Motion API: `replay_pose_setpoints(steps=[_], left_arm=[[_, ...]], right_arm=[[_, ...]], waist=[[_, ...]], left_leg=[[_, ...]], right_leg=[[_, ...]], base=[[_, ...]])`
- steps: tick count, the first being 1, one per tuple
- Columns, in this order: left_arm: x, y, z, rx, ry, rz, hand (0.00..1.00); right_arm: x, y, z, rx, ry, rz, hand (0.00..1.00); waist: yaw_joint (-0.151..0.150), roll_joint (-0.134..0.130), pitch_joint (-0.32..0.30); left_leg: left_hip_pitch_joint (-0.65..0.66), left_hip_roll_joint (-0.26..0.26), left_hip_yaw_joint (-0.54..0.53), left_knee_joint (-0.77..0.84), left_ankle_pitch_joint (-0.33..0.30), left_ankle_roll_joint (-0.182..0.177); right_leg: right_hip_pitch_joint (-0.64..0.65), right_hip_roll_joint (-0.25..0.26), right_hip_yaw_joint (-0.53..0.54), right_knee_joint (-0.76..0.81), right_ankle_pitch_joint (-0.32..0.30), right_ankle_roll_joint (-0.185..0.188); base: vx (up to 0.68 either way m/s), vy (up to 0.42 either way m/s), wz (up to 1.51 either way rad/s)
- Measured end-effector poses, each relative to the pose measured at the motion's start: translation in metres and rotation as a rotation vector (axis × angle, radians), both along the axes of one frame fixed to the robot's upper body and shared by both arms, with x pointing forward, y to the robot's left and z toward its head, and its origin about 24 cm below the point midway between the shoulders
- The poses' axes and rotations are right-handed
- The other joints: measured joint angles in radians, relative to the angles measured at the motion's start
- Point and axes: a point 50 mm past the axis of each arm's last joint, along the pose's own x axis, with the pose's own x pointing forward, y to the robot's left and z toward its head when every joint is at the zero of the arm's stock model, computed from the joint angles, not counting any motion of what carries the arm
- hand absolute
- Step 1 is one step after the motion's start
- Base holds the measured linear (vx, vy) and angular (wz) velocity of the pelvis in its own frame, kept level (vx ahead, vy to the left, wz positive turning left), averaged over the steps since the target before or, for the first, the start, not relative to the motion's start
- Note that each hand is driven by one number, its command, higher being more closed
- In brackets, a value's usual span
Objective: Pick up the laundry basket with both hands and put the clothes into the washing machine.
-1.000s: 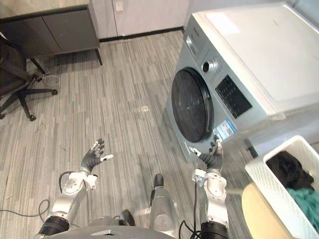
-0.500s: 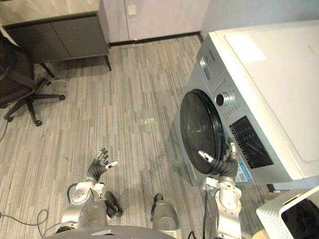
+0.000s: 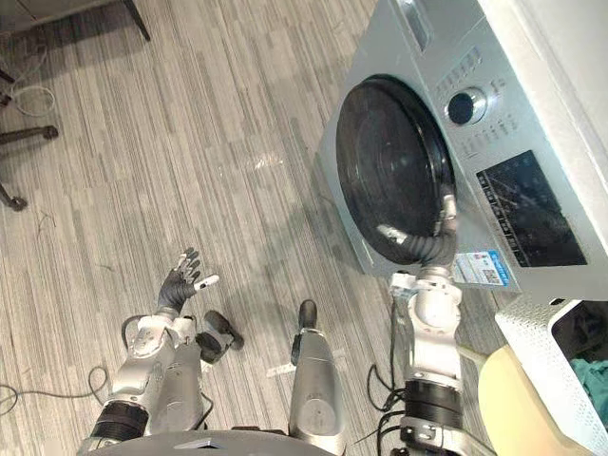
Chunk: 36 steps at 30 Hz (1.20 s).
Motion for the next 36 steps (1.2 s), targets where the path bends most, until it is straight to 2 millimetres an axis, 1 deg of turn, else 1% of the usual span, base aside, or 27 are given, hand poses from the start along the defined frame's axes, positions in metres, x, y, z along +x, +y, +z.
replay_pose_setpoints(steps=[1,3,4,7,9,12,14,18,19,21,22,23,24,26,27,30,34,36], left_arm=[[0.001,0.0,0.001,-0.002,-0.005,0.0,0.0],[0.008,-0.004,0.008,-0.027,-0.031,-0.003,0.0],[0.009,-0.005,0.009,-0.027,-0.036,-0.004,0.0],[0.011,-0.008,0.016,-0.039,-0.063,-0.003,0.0],[0.013,-0.01,0.019,-0.049,-0.074,-0.001,0.0],[0.013,-0.011,0.02,-0.053,-0.078,-0.002,0.0],[0.014,-0.012,0.021,-0.053,-0.08,-0.004,0.0],[0.015,-0.011,0.023,-0.049,-0.089,-0.01,0.0],[0.016,-0.011,0.023,-0.048,-0.092,-0.011,0.0],[0.016,-0.01,0.023,-0.045,-0.092,-0.013,0.0],[0.016,-0.01,0.023,-0.046,-0.094,-0.014,0.0],[0.016,-0.01,0.024,-0.046,-0.097,-0.02,0.0],[0.016,-0.009,0.025,-0.044,-0.101,-0.024,0.0],[0.016,-0.008,0.03,-0.036,-0.124,-0.044,0.0],[0.017,-0.006,0.034,-0.023,-0.145,-0.065,0.0],[0.016,-0.006,0.036,0.003,-0.159,-0.118,0.0],[0.011,-0.004,0.034,0.026,-0.155,-0.168,0.0],[0.008,-0.003,0.031,0.041,-0.145,-0.19,0.0]], right_arm=[[0.001,-0.002,0.003,-0.008,-0.004,-0.009,0.0],[0.005,-0.008,0.019,-0.071,-0.026,-0.048,0.0],[0.004,-0.009,0.021,-0.074,-0.031,-0.053,0.0],[-0.001,-0.011,0.029,-0.103,-0.049,-0.09,0.0],[-0.01,-0.01,0.034,-0.127,-0.067,-0.097,0.0],[-0.023,-0.007,0.034,-0.149,-0.074,-0.097,0.0],[-0.027,-0.008,0.031,-0.152,-0.061,-0.098,0.0],[-0.024,-0.008,0.033,-0.148,-0.068,-0.095,0.0],[-0.018,-0.012,0.034,-0.153,-0.061,-0.096,1.0],[0.004,-0.027,0.039,-0.158,-0.021,-0.085,1.0],[0.01,-0.029,0.042,-0.155,-0.019,-0.061,0.0],[0.018,-0.037,0.04,-0.116,0.01,-0.025,0.0],[0.021,-0.037,0.044,-0.094,-0.009,0.015,0.0],[0.028,-0.04,0.048,-0.07,0.023,0.164,0.0],[0.031,-0.044,0.054,-0.08,0.066,0.261,0.0],[0.033,-0.048,0.063,-0.085,0.124,0.392,0.0],[0.04,-0.043,0.068,-0.042,0.137,0.515,0.0],[0.046,-0.033,0.07,-0.04,0.153,0.585,0.0]], waist=[[0.0,0.0,0.003],[0.006,0.001,0.029],[0.008,0.001,0.03],[0.012,0.002,0.043],[0.013,0.001,0.047],[0.012,0.001,0.057],[0.012,0.002,0.064],[0.019,0.002,0.083],[0.02,0.002,0.083],[0.025,0.004,0.085],[0.026,0.005,0.086],[0.025,0.005,0.087],[0.023,0.005,0.088],[0.012,0.005,0.088],[0.006,0.005,0.088],[0.008,0.005,0.088],[0.008,0.004,0.088],[0.007,0.002,0.087]], left_leg=[[-0.007,0.0,0.001,-0.001,0.0,0.0],[-0.019,-0.001,0.008,-0.008,0.0,0.0],[-0.025,-0.001,0.008,-0.008,0.0,0.0],[-0.042,0.0,0.009,-0.012,0.0,0.0],[-0.051,0.0,0.009,-0.012,0.0,0.0],[-0.057,0.002,0.008,-0.012,0.0,0.0],[-0.065,0.003,0.007,-0.012,0.0,0.0],[-0.08,0.006,0.006,-0.011,0.0,0.0],[-0.096,0.008,0.006,-0.008,0.0,0.0],[-0.118,0.009,0.008,-0.005,0.002,0.002],[-0.122,0.01,0.009,-0.005,0.002,0.003],[-0.127,0.012,0.009,-0.004,0.004,0.005],[-0.13,0.015,0.009,-0.004,0.005,0.006],[-0.137,0.019,0.015,-0.006,0.005,0.007],[-0.141,0.02,0.021,-0.011,0.007,0.009],[-0.148,0.025,0.03,-0.029,0.018,0.002],[-0.14,0.021,0.039,-0.07,0.052,-0.008],[-0.129,0.01,0.042,-0.107,0.076,-0.023]], right_leg=[[-0.008,0.0,0.0,-0.001,0.004,0.002],[-0.029,0.0,0.001,0.0,0.01,0.002],[-0.036,0.0,0.0,0.003,0.011,0.001],[-0.057,0.0,-0.001,0.012,0.011,0.001],[-0.068,0.0,-0.002,0.017,0.011,0.001],[-0.071,-0.001,-0.007,0.019,0.011,0.001],[-0.076,-0.003,-0.015,0.021,0.011,0.001],[-0.097,-0.006,-0.025,0.034,0.01,0.001],[-0.113,-0.006,-0.026,0.04,0.011,0.001],[-0.138,-0.007,-0.026,0.044,0.016,-0.007],[-0.143,-0.007,-0.026,0.044,0.018,-0.009],[-0.146,-0.004,-0.027,0.037,0.026,-0.008],[-0.146,-0.001,-0.027,0.03,0.032,-0.007],[-0.146,0.004,-0.03,-0.002,0.058,-0.007],[-0.145,0.005,-0.033,-0.026,0.076,-0.009],[-0.142,0.003,-0.072,-0.07,0.111,-0.023],[-0.141,0.002,-0.093,-0.09,0.136,-0.036],[-0.138,0.002,-0.105,-0.111,0.146,-0.047]], base=[[-0.06,-0.018,-0.06],[-0.07,-0.026,-0.06],[-0.06,-0.039,-0.01],[-0.03,-0.035,0.02],[-0.02,-0.04,0.01],[0.0,-0.01,0.01],[-0.01,-0.029,0.07],[-0.02,-0.022,0.02],[-0.02,-0.032,0.02],[-0.01,-0.018,0.01],[0.0,0.0,0.0],[-0.01,-0.014,-0.04],[-0.02,-0.014,-0.08],[-0.04,-0.002,-0.16],[-0.07,0.005,-0.18],[-0.08,-0.014,-0.13],[-0.07,-0.056,-0.04],[-0.08,-0.077,-0.07]])
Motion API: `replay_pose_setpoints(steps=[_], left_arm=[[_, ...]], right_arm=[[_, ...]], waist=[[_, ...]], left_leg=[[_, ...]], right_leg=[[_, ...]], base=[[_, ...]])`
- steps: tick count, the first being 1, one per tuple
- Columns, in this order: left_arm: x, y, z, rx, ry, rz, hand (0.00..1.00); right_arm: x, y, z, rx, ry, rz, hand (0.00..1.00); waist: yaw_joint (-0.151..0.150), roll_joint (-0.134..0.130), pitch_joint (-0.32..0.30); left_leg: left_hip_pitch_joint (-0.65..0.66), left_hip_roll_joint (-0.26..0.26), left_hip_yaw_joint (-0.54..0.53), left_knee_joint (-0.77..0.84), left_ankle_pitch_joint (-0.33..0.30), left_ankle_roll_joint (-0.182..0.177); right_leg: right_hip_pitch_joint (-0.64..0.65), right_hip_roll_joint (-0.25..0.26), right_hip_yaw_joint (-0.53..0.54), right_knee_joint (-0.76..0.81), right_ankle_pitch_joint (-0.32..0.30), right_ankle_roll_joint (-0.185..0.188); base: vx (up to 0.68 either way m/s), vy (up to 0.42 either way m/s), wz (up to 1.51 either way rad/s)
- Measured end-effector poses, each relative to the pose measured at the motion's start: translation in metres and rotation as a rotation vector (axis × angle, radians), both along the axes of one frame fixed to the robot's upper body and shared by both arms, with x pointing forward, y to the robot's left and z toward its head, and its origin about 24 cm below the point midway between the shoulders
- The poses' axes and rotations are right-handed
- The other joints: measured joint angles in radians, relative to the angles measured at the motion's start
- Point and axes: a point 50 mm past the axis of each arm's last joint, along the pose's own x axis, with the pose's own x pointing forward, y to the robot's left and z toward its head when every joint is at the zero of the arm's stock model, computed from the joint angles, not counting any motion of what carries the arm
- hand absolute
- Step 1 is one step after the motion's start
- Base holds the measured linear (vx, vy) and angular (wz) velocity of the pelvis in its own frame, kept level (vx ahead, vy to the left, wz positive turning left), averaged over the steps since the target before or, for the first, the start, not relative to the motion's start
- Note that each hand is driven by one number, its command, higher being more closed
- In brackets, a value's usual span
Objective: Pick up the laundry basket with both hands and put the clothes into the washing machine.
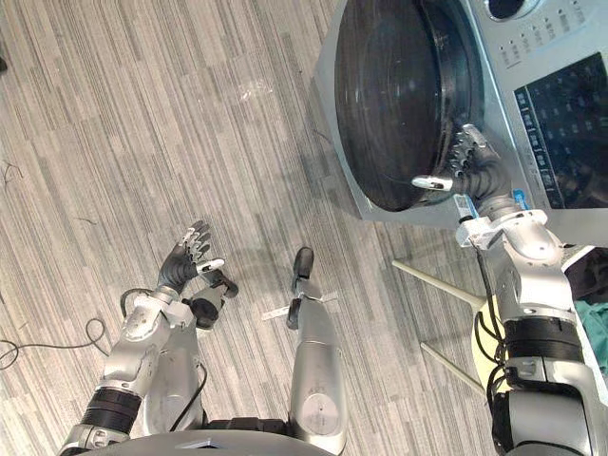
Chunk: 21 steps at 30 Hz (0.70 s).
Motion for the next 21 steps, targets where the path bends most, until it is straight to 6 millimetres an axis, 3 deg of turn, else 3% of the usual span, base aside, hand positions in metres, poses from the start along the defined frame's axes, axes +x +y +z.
replay_pose_setpoints(steps=[3,6,7,9,10,12,16,19,21], left_arm=[[-0.001,-0.002,0.0,0.008,-0.001,-0.016,0.0],[-0.001,-0.004,0.004,0.005,-0.017,-0.029,0.0],[0.0,-0.005,0.008,0.002,-0.036,-0.04,0.0],[0.001,-0.009,0.01,-0.013,-0.047,-0.05,0.0],[0.0,-0.011,0.01,-0.026,-0.045,-0.048,0.0],[0.0,-0.009,0.01,-0.036,-0.044,-0.025,0.0],[0.004,0.006,0.021,-0.045,-0.089,0.045,0.0],[0.01,0.026,0.046,-0.059,-0.193,0.175,0.0],[0.014,0.043,0.073,-0.07,-0.308,0.299,0.0]], right_arm=[[0.004,0.022,0.003,-0.029,0.022,0.128,0.0],[0.005,0.047,-0.009,-0.008,0.09,0.261,0.0],[0.004,0.061,-0.022,-0.009,0.167,0.344,0.0],[-0.008,0.082,-0.069,-0.032,0.408,0.482,0.0],[-0.022,0.091,-0.101,0.001,0.538,0.522,0.0],[-0.037,0.105,-0.131,0.085,0.63,0.562,0.0],[-0.054,0.115,-0.156,0.265,0.634,0.526,0.0],[-0.062,0.121,-0.18,0.418,0.62,0.419,0.0],[-0.075,0.129,-0.208,0.477,0.674,0.331,0.0]], waist=[[0.001,0.0,0.0],[0.009,0.002,-0.001],[0.017,0.002,-0.001],[0.046,0.011,-0.006],[0.066,0.021,-0.012],[0.074,0.023,-0.013],[0.051,0.023,-0.013],[0.045,0.022,-0.046],[0.038,0.021,-0.072]], left_leg=[[0.006,-0.002,0.011,-0.031,0.03,-0.003],[0.021,-0.003,0.02,-0.051,0.048,-0.007],[0.025,-0.002,0.022,-0.06,0.057,-0.007],[0.027,0.001,0.022,-0.062,0.064,-0.009],[0.027,0.001,0.021,-0.062,0.077,0.006],[0.031,-0.001,0.017,-0.058,0.079,0.011],[0.071,-0.006,-0.003,-0.044,0.067,0.017],[0.108,-0.017,-0.008,-0.052,0.051,0.002],[0.143,-0.029,-0.013,-0.068,0.053,-0.001]], right_leg=[[-0.001,0.001,-0.021,-0.013,0.013,-0.013],[0.002,0.006,-0.022,-0.013,0.013,-0.015],[0.002,0.009,-0.023,-0.013,0.014,-0.017],[0.002,0.013,-0.028,-0.002,0.016,-0.018],[0.002,0.011,-0.034,0.006,0.019,-0.024],[0.006,0.006,-0.037,0.02,0.015,-0.02],[0.054,-0.011,-0.056,0.048,-0.009,-0.014],[0.08,-0.025,-0.056,0.071,-0.044,-0.007],[0.116,-0.026,-0.056,0.061,-0.048,-0.01]], base=[[-0.04,-0.054,-0.07],[-0.03,-0.07,-0.04],[0.0,-0.076,-0.03],[0.05,-0.085,0.03],[0.08,-0.062,0.09],[0.08,-0.039,0.1],[0.05,-0.014,0.14],[-0.02,-0.04,0.08],[0.0,-0.011,0.02]])
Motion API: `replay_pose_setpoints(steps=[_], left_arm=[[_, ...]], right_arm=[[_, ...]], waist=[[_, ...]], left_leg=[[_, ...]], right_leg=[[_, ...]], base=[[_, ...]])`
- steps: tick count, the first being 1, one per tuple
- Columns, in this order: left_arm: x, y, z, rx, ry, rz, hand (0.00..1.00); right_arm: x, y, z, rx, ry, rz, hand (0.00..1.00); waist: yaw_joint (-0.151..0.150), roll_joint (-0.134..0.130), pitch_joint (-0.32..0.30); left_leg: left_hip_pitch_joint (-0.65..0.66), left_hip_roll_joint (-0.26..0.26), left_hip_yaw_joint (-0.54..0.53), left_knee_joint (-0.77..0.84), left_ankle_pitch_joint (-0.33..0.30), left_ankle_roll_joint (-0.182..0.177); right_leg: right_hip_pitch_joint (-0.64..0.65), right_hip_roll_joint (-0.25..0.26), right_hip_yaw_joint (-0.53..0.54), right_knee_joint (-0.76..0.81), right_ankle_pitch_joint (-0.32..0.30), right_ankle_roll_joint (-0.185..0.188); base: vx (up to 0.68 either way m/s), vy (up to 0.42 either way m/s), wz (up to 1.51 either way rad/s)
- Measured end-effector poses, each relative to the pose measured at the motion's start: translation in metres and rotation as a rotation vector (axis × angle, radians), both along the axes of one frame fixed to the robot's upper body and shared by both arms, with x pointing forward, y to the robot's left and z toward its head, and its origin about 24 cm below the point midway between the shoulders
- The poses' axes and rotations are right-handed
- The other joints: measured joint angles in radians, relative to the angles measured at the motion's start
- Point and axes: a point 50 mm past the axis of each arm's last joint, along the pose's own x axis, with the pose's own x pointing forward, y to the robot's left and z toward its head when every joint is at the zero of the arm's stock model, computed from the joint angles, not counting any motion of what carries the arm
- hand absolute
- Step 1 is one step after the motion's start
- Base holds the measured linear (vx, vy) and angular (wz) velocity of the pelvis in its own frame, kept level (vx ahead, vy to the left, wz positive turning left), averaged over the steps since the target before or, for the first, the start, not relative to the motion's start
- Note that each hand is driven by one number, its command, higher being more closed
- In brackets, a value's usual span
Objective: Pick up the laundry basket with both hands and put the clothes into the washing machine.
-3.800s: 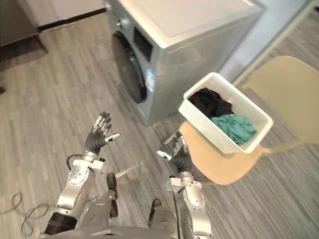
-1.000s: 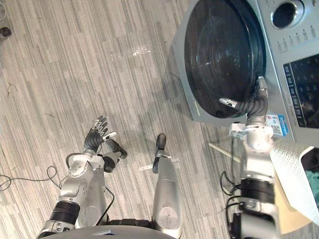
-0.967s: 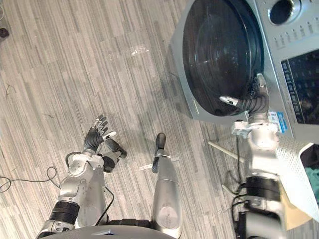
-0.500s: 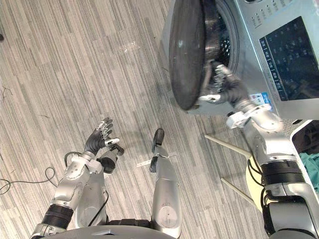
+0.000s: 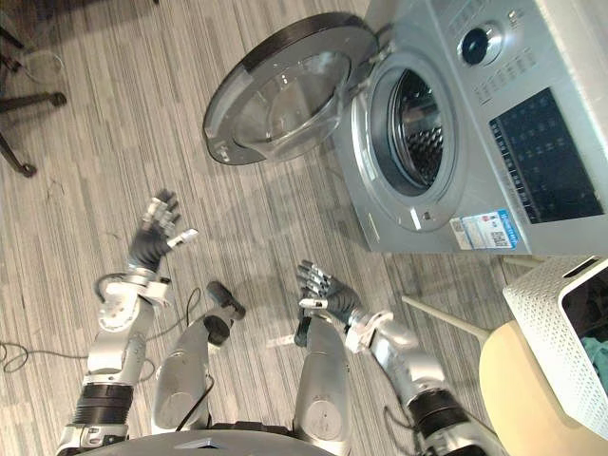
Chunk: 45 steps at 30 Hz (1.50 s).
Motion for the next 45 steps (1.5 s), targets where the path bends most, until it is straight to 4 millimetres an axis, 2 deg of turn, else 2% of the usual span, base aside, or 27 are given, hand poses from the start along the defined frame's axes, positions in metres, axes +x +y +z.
replay_pose_setpoints(steps=[1,3,5,6,8,10,11,12,13,15,16,18,20,22,24,26,28,30,31,34,37,39,42,45], left_arm=[[0.0,0.002,0.007,0.0,-0.032,0.025,0.0],[0.001,0.002,0.04,0.106,-0.173,0.126,0.0],[0.001,-0.006,0.062,0.194,-0.278,0.169,0.0],[0.001,-0.029,0.086,0.324,-0.418,0.138,0.0],[0.0,-0.05,0.096,0.388,-0.494,0.06,0.0],[-0.006,-0.086,0.101,0.463,-0.58,-0.121,0.0],[-0.008,-0.106,0.096,0.491,-0.596,-0.26,0.0],[-0.008,-0.116,0.091,0.505,-0.586,-0.34,0.0],[-0.005,-0.136,0.077,0.553,-0.536,-0.507,0.0],[-0.002,-0.162,0.05,0.62,-0.412,-0.776,0.0],[0.0,-0.167,0.043,0.637,-0.374,-0.834,0.0],[0.008,-0.182,0.021,0.753,-0.229,-1.032,0.0],[0.02,-0.185,0.015,0.886,-0.162,-1.097,0.0],[0.037,-0.184,0.024,1.019,-0.149,-1.092,0.0],[0.064,-0.176,0.05,1.217,-0.175,-0.998,0.0],[0.083,-0.165,0.07,1.341,-0.185,-0.887,0.0],[0.101,-0.15,0.092,1.383,-0.18,-0.748,0.0],[0.118,-0.135,0.122,1.38,-0.198,-0.572,0.0],[0.126,-0.125,0.146,1.378,-0.219,-0.457,0.0],[0.134,-0.094,0.208,1.447,-0.307,-0.142,0.0],[0.134,-0.078,0.232,1.439,-0.321,-0.011,0.0],[0.133,-0.064,0.245,1.373,-0.325,0.071,0.0],[0.129,-0.056,0.265,1.266,-0.37,0.152,0.0],[0.123,-0.051,0.278,1.178,-0.424,0.205,0.0]], right_arm=[[-0.005,0.003,-0.008,0.003,0.027,-0.016,0.0],[-0.023,0.013,-0.035,0.008,0.125,-0.062,0.0],[-0.031,0.018,-0.046,0.014,0.164,-0.089,0.0],[-0.033,0.022,-0.051,0.018,0.167,-0.113,0.0],[-0.032,0.023,-0.052,0.016,0.165,-0.127,0.0],[-0.03,0.024,-0.054,0.004,0.163,-0.143,0.0],[-0.029,0.024,-0.054,-0.001,0.159,-0.14,0.0],[-0.029,0.024,-0.054,-0.004,0.159,-0.139,0.0],[-0.028,0.023,-0.053,-0.01,0.156,-0.146,0.0],[-0.022,0.024,-0.048,-0.048,0.126,-0.123,0.0],[-0.019,0.025,-0.047,-0.055,0.118,-0.116,0.0],[-0.015,0.027,-0.04,-0.084,0.084,-0.088,0.0],[-0.012,0.029,-0.034,-0.107,0.049,-0.062,0.0],[-0.01,0.026,-0.025,-0.123,0.006,-0.053,0.0],[-0.009,0.022,-0.011,-0.137,-0.057,-0.039,0.0],[-0.006,0.023,-0.004,-0.134,-0.093,-0.037,0.0],[-0.003,0.024,0.003,-0.124,-0.124,-0.043,0.0],[-0.002,0.026,0.009,-0.096,-0.15,-0.052,0.0],[0.0,0.028,0.015,-0.07,-0.176,-0.069,0.0],[0.006,0.035,0.036,0.03,-0.269,-0.112,0.0],[0.009,0.037,0.047,0.105,-0.315,-0.158,0.0],[0.007,0.04,0.052,0.146,-0.341,-0.175,0.0],[0.001,0.036,0.051,0.143,-0.339,-0.21,0.0],[-0.004,0.028,0.046,0.126,-0.318,-0.263,0.0]], waist=[[-0.002,-0.001,-0.009],[-0.02,-0.002,-0.029],[-0.034,-0.002,-0.036],[-0.051,-0.002,-0.036],[-0.059,-0.002,-0.036],[-0.076,-0.005,-0.034],[-0.088,-0.009,-0.032],[-0.09,-0.01,-0.031],[-0.094,-0.011,-0.031],[-0.112,-0.018,-0.026],[-0.114,-0.022,-0.024],[-0.109,-0.04,-0.01],[-0.111,-0.051,0.007],[-0.114,-0.055,0.031],[-0.12,-0.06,0.039],[-0.131,-0.063,0.061],[-0.14,-0.064,0.083],[-0.144,-0.065,0.095],[-0.148,-0.064,0.115],[-0.163,-0.064,0.139],[-0.164,-0.065,0.149],[-0.163,-0.065,0.149],[-0.165,-0.064,0.149],[-0.17,-0.064,0.149]], left_leg=[[0.006,-0.004,-0.003,-0.007,0.002,-0.003],[0.03,-0.019,-0.022,-0.024,0.006,-0.007],[0.032,-0.024,-0.034,-0.021,0.006,-0.006],[0.033,-0.036,-0.045,-0.023,0.006,-0.007],[0.033,-0.043,-0.046,-0.023,0.006,-0.007],[0.029,-0.051,-0.046,-0.022,0.003,-0.006],[0.022,-0.054,-0.046,-0.019,-0.005,-0.011],[0.016,-0.054,-0.046,-0.015,-0.01,-0.011],[0.0,-0.05,-0.045,-0.006,-0.019,-0.015],[-0.043,-0.042,-0.042,0.016,-0.028,-0.011],[-0.055,-0.038,-0.037,0.022,-0.03,-0.01],[-0.109,0.005,-0.013,0.085,-0.056,0.0],[-0.134,0.036,0.002,0.122,-0.073,0.004],[-0.152,0.05,0.014,0.133,-0.082,0.006],[-0.211,0.057,0.032,0.134,-0.084,0.01],[-0.242,0.066,0.04,0.142,-0.084,0.01],[-0.268,0.081,0.051,0.159,-0.085,0.011],[-0.301,0.093,0.064,0.173,-0.089,0.017],[-0.321,0.104,0.066,0.189,-0.093,0.025],[-0.394,0.14,0.072,0.228,-0.096,0.053],[-0.413,0.153,0.087,0.24,-0.098,0.061],[-0.424,0.153,0.097,0.238,-0.098,0.062],[-0.443,0.152,0.099,0.231,-0.098,0.061],[-0.455,0.141,0.099,0.221,-0.096,0.058]], right_leg=[[0.008,0.0,0.0,-0.004,0.0,-0.001],[0.042,-0.004,-0.005,-0.016,0.0,0.001],[0.052,-0.007,-0.009,-0.019,0.001,0.002],[0.06,-0.014,-0.014,-0.028,0.01,0.005],[0.062,-0.015,-0.012,-0.037,0.023,0.012],[0.061,-0.016,-0.003,-0.061,0.038,0.011],[0.054,-0.016,0.002,-0.074,0.049,0.012],[0.051,-0.015,0.004,-0.08,0.053,0.01],[0.04,-0.012,0.012,-0.094,0.065,0.008],[0.01,-0.009,0.03,-0.115,0.082,0.007],[-0.002,-0.006,0.032,-0.123,0.089,0.003],[-0.04,0.012,0.042,-0.151,0.123,0.0],[-0.056,0.028,0.047,-0.167,0.129,-0.001],[-0.071,0.035,0.05,-0.185,0.129,-0.001],[-0.128,0.039,0.05,-0.206,0.146,-0.004],[-0.159,0.041,0.049,-0.208,0.155,-0.003],[-0.186,0.044,0.05,-0.208,0.173,-0.004],[-0.224,0.046,0.051,-0.209,0.194,-0.001],[-0.243,0.05,0.051,-0.208,0.21,-0.003],[-0.318,0.066,0.052,-0.187,0.225,-0.003],[-0.362,0.071,0.064,-0.155,0.223,0.0],[-0.402,0.071,0.084,-0.116,0.214,0.008],[-0.438,0.07,0.086,-0.087,0.206,0.013],[-0.449,0.062,0.088,-0.086,0.185,0.01]], base=[[0.0,-0.021,0.09],[0.01,-0.021,0.15],[0.01,-0.004,0.14],[0.0,0.017,0.13],[0.0,0.009,0.05],[-0.02,0.025,-0.08],[-0.05,0.034,-0.12],[-0.05,0.024,-0.18],[-0.06,0.024,-0.2],[-0.06,0.031,-0.2],[-0.06,0.014,-0.26],[-0.06,-0.018,-0.38],[-0.03,-0.033,-0.36],[-0.02,-0.032,-0.26],[0.0,-0.028,-0.14],[0.04,-0.048,-0.07],[0.06,-0.08,-0.1],[0.07,-0.07,-0.12],[0.07,-0.06,-0.14],[0.11,-0.095,-0.17],[0.08,-0.058,-0.15],[0.06,-0.041,-0.11],[0.03,-0.042,0.0],[-0.01,-0.057,0.11]])
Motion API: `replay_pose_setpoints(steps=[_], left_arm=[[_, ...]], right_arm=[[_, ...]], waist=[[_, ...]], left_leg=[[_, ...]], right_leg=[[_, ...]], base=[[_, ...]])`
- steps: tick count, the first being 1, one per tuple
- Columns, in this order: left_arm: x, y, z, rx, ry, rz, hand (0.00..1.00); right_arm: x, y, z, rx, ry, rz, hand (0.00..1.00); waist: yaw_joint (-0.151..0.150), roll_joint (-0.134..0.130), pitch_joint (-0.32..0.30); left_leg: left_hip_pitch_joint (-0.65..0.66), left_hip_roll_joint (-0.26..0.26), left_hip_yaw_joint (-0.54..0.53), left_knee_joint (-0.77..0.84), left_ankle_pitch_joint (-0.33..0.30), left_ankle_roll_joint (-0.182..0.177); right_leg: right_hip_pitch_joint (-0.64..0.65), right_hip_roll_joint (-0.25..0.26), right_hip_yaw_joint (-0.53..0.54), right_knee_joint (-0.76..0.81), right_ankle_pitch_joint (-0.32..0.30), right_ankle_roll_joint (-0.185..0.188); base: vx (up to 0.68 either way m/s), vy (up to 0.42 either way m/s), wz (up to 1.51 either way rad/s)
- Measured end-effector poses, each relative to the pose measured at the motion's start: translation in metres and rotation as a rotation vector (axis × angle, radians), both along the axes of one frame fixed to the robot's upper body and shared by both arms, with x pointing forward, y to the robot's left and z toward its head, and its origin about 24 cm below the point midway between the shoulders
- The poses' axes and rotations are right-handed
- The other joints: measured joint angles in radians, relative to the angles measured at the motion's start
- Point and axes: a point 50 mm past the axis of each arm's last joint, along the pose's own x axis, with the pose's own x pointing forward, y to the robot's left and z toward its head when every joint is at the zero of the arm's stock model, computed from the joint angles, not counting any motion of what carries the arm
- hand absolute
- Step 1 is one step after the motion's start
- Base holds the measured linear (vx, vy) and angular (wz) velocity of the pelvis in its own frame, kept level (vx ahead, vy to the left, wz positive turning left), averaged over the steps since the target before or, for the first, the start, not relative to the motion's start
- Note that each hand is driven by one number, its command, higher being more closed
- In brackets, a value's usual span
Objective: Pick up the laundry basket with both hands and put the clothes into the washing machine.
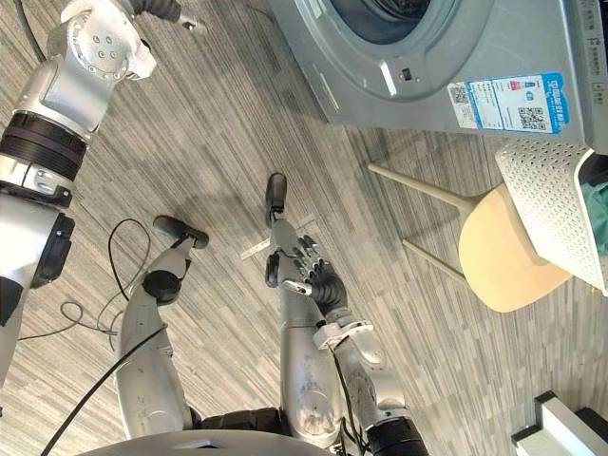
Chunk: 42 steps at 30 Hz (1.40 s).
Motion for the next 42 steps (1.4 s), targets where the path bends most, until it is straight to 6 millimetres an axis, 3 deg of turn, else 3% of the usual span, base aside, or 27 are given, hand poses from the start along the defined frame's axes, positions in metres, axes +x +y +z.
replay_pose_setpoints(steps=[2,10,15,16,18,20,22,25,26,28,30,31,33,34,35,36,37,38,39,40,41,42], left_arm=[[-0.005,0.008,0.008,-0.069,-0.051,-0.005,0.0],[-0.004,0.023,0.0,-0.187,-0.042,-0.025,0.0],[0.007,0.044,-0.042,-0.283,0.07,0.009,0.0],[0.008,0.045,-0.067,-0.29,0.121,0.008,0.0],[0.007,0.039,-0.091,-0.304,0.167,-0.021,0.0],[0.003,0.032,-0.133,-0.33,0.248,-0.061,0.0],[-0.003,0.027,-0.162,-0.356,0.312,-0.088,0.0],[-0.032,0.02,-0.235,-0.466,0.465,-0.136,0.0],[-0.049,0.016,-0.262,-0.534,0.524,-0.156,0.0],[-0.073,0.011,-0.294,-0.665,0.602,-0.172,0.0],[-0.118,0.002,-0.344,-0.916,0.752,-0.171,0.0],[-0.131,-0.001,-0.355,-0.985,0.794,-0.17,0.0],[-0.173,-0.002,-0.388,-1.172,0.903,-0.129,0.0],[-0.18,0.0,-0.393,-1.203,0.922,-0.114,0.0],[-0.189,0.003,-0.401,-1.238,0.947,-0.089,0.0],[-0.192,0.004,-0.403,-1.26,0.956,-0.086,0.0],[-0.194,0.007,-0.404,-1.272,0.965,-0.088,0.0],[-0.195,0.008,-0.406,-1.272,0.988,-0.093,0.0],[-0.195,0.007,-0.406,-1.279,0.995,-0.107,0.0],[-0.193,0.007,-0.406,-1.279,1.001,-0.117,0.0],[-0.194,0.007,-0.407,-1.276,1.011,-0.118,0.0],[-0.196,0.007,-0.408,-1.273,1.017,-0.121,0.0]], right_arm=[[0.0,-0.005,-0.002,-0.006,0.009,-0.038,0.0],[-0.003,-0.009,-0.013,-0.016,0.06,-0.05,0.0],[-0.003,-0.005,-0.012,-0.014,0.053,-0.034,0.0],[-0.005,-0.003,-0.013,-0.013,0.061,-0.024,0.0],[-0.012,-0.002,-0.018,-0.01,0.082,-0.019,0.0],[-0.025,0.0,-0.026,-0.007,0.121,-0.008,0.0],[-0.031,0.0,-0.031,-0.009,0.146,-0.008,0.0],[-0.037,0.002,-0.043,-0.016,0.203,-0.001,0.0],[-0.04,0.002,-0.048,-0.021,0.225,0.002,0.0],[-0.045,0.0,-0.052,-0.037,0.248,-0.001,0.0],[-0.054,-0.004,-0.062,-0.029,0.305,-0.038,0.0],[-0.058,-0.008,-0.065,-0.026,0.321,-0.064,0.0],[-0.071,-0.016,-0.075,0.004,0.378,-0.138,0.0],[-0.072,-0.016,-0.078,0.029,0.392,-0.156,0.0],[-0.074,-0.016,-0.082,0.061,0.41,-0.185,0.0],[-0.074,-0.014,-0.083,0.08,0.415,-0.195,0.0],[-0.073,-0.007,-0.084,0.124,0.418,-0.214,0.0],[-0.07,-0.002,-0.083,0.146,0.413,-0.214,0.0],[-0.066,0.001,-0.082,0.166,0.408,-0.215,0.0],[-0.063,0.003,-0.082,0.206,0.408,-0.227,0.0],[-0.062,0.004,-0.085,0.232,0.42,-0.236,0.0],[-0.063,0.006,-0.088,0.237,0.436,-0.239,0.0]], waist=[[-0.013,0.0,0.0],[-0.024,0.0,0.0],[-0.018,0.0,0.0],[-0.015,0.0,0.0],[-0.006,0.0,0.0],[-0.005,0.001,-0.001],[-0.001,0.0,-0.001],[0.022,0.002,-0.004],[0.04,0.003,-0.005],[0.068,0.008,-0.013],[0.087,0.02,-0.06],[0.084,0.034,-0.081],[0.076,0.072,-0.187],[0.078,0.074,-0.206],[0.081,0.077,-0.238],[0.081,0.081,-0.254],[0.09,0.048,-0.266],[0.089,0.044,-0.268],[0.085,0.045,-0.266],[0.081,0.047,-0.26],[0.084,0.044,-0.26],[0.086,0.044,-0.266]], left_leg=[[-0.014,-0.002,-0.002,-0.002,0.0,-0.003],[-0.025,0.006,-0.006,0.003,0.004,0.0],[0.03,0.016,-0.016,0.027,0.005,0.002],[0.072,0.02,-0.034,0.046,0.003,0.001],[0.125,0.021,-0.052,0.059,-0.007,-0.008],[0.211,0.017,-0.09,0.07,-0.022,-0.025],[0.274,0.01,-0.104,0.069,-0.027,-0.033],[0.427,-0.003,-0.125,0.082,-0.044,-0.056],[0.466,-0.001,-0.17,0.124,-0.049,-0.058],[0.47,-0.005,-0.291,0.185,-0.047,-0.061],[0.465,0.007,-0.478,0.369,-0.104,-0.084],[0.474,0.011,-0.541,0.42,-0.122,-0.102],[0.54,-0.035,-0.693,0.374,-0.227,-0.234],[0.559,-0.053,-0.696,0.339,-0.26,-0.254],[0.59,-0.077,-0.673,0.254,-0.323,-0.267],[0.59,-0.084,-0.642,0.215,-0.357,-0.248],[0.582,-0.126,-0.588,0.207,-0.348,-0.209],[0.572,-0.153,-0.554,0.172,-0.323,-0.152],[0.574,-0.16,-0.522,0.15,-0.309,-0.126],[0.596,-0.177,-0.481,0.106,-0.287,-0.091],[0.649,-0.189,-0.445,0.06,-0.265,-0.072],[0.683,-0.194,-0.425,0.029,-0.252,-0.063]], right_leg=[[-0.004,-0.001,0.0,-0.018,-0.007,-0.005],[0.002,0.006,-0.006,-0.041,0.003,-0.009],[0.021,0.0,-0.007,0.062,-0.043,-0.006],[0.05,-0.009,-0.007,0.126,-0.089,-0.007],[0.093,-0.017,-0.012,0.183,-0.133,-0.011],[0.181,-0.031,-0.029,0.251,-0.2,-0.016],[0.243,-0.042,-0.035,0.281,-0.233,-0.021],[0.378,-0.054,-0.029,0.335,-0.299,-0.019],[0.421,-0.054,-0.016,0.361,-0.322,-0.022],[0.451,-0.05,0.003,0.394,-0.355,-0.027],[0.49,-0.042,0.023,0.39,-0.343,-0.032],[0.503,-0.029,0.027,0.381,-0.338,-0.025],[0.504,0.009,0.074,0.32,-0.298,0.016],[0.503,0.014,0.09,0.29,-0.273,0.026],[0.503,0.018,0.118,0.206,-0.206,0.051],[0.503,0.02,0.129,0.155,-0.169,0.059],[0.503,-0.002,0.161,0.043,-0.097,0.045],[0.515,-0.034,0.128,-0.037,-0.121,0.024],[0.49,-0.054,0.116,0.019,-0.143,0.013],[0.446,-0.08,0.065,0.277,-0.178,-0.028],[0.482,-0.099,0.01,0.482,-0.216,-0.057],[0.538,-0.102,-0.035,0.597,-0.24,-0.07]], base=[[-0.04,-0.078,0.07],[-0.01,-0.055,-0.01],[0.02,-0.054,0.04],[0.02,-0.043,0.17],[0.04,-0.052,0.23],[0.06,-0.076,0.34],[0.05,-0.059,0.26],[0.1,-0.136,0.05],[0.06,-0.148,-0.23],[0.0,-0.161,-0.43],[-0.01,-0.014,-0.6],[0.0,0.221,-0.6],[-0.02,0.292,-0.62],[-0.07,0.327,-0.71],[-0.1,0.323,-0.54],[-0.23,0.486,-0.65],[-0.3,0.46,-0.67],[-0.33,0.431,-0.7],[-0.31,0.312,-0.69],[-0.28,0.285,-0.68],[-0.27,0.303,-0.73],[-0.2,0.211,-0.7]])
